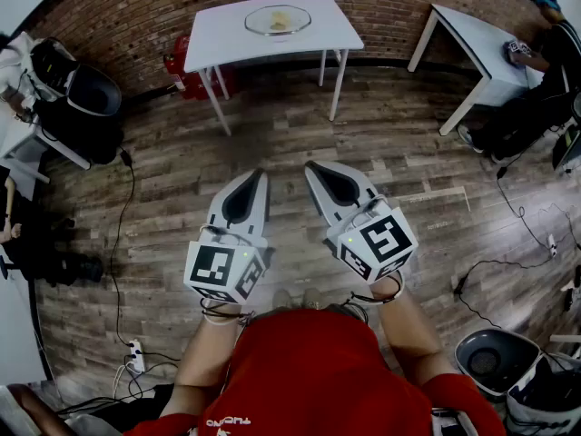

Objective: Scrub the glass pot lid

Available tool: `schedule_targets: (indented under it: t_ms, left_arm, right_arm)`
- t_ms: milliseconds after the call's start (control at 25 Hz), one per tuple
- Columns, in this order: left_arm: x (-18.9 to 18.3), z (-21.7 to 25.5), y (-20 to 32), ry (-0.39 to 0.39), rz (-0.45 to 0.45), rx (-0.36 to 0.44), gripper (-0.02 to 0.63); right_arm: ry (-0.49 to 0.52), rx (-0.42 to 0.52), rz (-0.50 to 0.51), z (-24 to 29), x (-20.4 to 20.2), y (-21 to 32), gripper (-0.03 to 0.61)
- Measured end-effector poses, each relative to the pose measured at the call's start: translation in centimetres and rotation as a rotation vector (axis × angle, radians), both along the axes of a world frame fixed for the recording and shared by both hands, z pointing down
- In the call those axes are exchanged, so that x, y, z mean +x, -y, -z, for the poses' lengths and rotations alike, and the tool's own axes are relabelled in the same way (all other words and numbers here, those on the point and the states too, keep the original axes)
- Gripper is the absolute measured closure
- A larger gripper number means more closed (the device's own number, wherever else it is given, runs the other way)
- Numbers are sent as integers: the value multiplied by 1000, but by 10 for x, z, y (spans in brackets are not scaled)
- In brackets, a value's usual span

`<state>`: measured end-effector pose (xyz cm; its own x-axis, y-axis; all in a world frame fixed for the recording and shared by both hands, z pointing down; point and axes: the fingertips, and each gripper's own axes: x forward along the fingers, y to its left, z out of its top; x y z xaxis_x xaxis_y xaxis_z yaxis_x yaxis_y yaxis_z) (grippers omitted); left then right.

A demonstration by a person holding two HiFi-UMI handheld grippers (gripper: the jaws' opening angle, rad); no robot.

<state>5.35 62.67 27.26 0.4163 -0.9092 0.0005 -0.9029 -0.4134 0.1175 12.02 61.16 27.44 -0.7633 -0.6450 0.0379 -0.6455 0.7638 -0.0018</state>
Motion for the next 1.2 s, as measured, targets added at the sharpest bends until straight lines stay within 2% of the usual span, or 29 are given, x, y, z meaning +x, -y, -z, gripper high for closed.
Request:
schedule_targets:
  t_ms: [560, 760, 1200]
  left_arm:
    - [10, -3, 14, -11, 7, -10, 597]
    - [15, -3, 16, -11, 26, -11, 597]
    - [31, -6, 27, 13, 70, -18, 597]
  right_arm:
    - [-10, 1, 6, -3, 11, 13, 549]
    - [4, 15, -11, -1, 28, 16, 549]
    - [15, 14, 27, -9, 54, 32, 549]
